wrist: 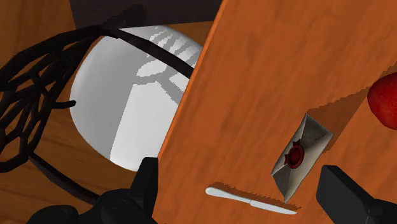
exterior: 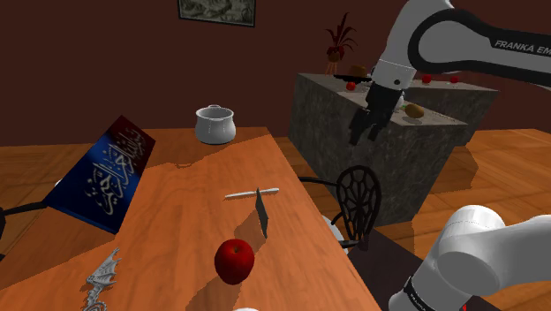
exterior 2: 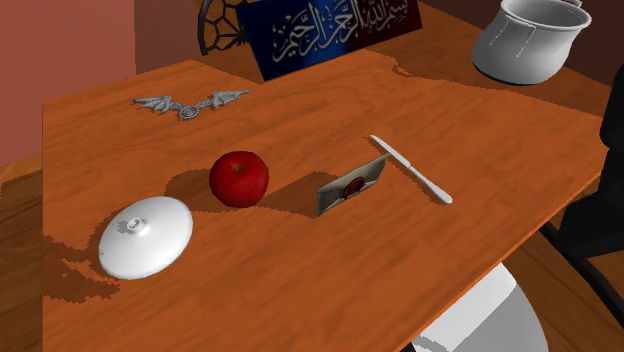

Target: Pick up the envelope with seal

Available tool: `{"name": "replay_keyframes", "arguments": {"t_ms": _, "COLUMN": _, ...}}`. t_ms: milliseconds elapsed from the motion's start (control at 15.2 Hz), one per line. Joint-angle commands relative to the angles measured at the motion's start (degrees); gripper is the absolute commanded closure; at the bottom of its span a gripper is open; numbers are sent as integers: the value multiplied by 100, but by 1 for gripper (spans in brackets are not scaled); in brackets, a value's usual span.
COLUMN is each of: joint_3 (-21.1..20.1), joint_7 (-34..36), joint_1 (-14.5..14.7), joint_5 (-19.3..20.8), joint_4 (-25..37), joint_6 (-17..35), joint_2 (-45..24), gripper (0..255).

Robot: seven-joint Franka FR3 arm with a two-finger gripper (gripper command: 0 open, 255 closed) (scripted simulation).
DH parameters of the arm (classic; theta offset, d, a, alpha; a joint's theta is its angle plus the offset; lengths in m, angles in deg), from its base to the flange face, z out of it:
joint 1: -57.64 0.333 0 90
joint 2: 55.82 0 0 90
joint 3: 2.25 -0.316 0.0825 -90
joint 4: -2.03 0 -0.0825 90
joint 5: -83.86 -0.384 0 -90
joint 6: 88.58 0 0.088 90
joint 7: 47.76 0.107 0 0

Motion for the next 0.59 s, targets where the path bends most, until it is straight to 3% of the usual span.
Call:
{"name": "replay_keyframes", "arguments": {"t_ms": 0, "joint_3": 0, "joint_7": 0, "joint_1": 0, "joint_5": 0, "joint_4": 0, "joint_6": 0, "joint_2": 0, "gripper": 0}}
{"name": "replay_keyframes", "arguments": {"t_ms": 528, "joint_3": -816, "joint_7": 1146, "joint_1": 31, "joint_5": -330, "joint_4": -420, "joint_6": 1178, "joint_2": -911, "gripper": 0}}
